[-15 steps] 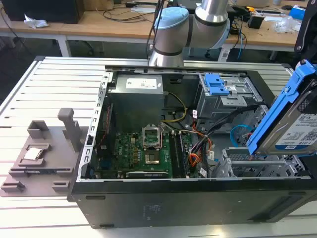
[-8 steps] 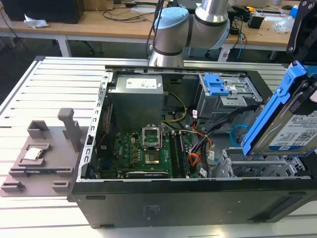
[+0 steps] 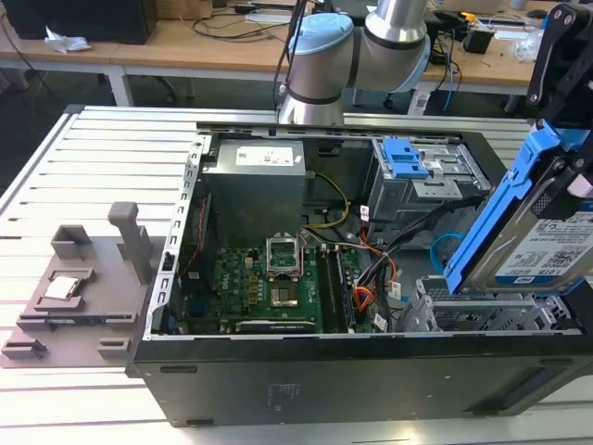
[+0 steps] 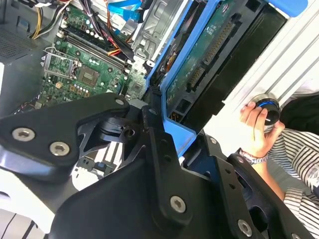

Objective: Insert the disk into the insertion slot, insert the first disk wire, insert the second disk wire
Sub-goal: 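Insert the disk into the insertion slot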

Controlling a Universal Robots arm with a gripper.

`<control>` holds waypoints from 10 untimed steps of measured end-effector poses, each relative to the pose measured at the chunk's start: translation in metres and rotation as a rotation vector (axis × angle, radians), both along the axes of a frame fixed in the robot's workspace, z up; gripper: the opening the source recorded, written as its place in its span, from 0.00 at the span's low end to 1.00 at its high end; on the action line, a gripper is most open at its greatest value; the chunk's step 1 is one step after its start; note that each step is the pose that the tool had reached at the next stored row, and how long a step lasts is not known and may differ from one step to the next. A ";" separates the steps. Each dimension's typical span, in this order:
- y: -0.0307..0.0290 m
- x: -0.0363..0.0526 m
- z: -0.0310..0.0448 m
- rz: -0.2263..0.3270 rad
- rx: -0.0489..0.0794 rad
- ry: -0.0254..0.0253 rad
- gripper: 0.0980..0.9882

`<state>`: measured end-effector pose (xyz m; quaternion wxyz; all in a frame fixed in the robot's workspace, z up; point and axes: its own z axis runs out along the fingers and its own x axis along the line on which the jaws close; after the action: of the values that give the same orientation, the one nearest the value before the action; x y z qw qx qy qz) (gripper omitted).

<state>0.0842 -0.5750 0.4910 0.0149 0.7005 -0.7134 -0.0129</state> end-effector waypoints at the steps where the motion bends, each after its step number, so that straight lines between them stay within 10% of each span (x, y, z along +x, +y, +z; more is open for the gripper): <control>1: 0.0000 -0.0007 -0.0007 0.000 0.000 0.0000 0.30; 10: 0.0000 -0.0040 -0.0054 0.000 0.000 0.0000 0.30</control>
<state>0.0802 -0.5750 0.4856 0.0150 0.7005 -0.7134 -0.0129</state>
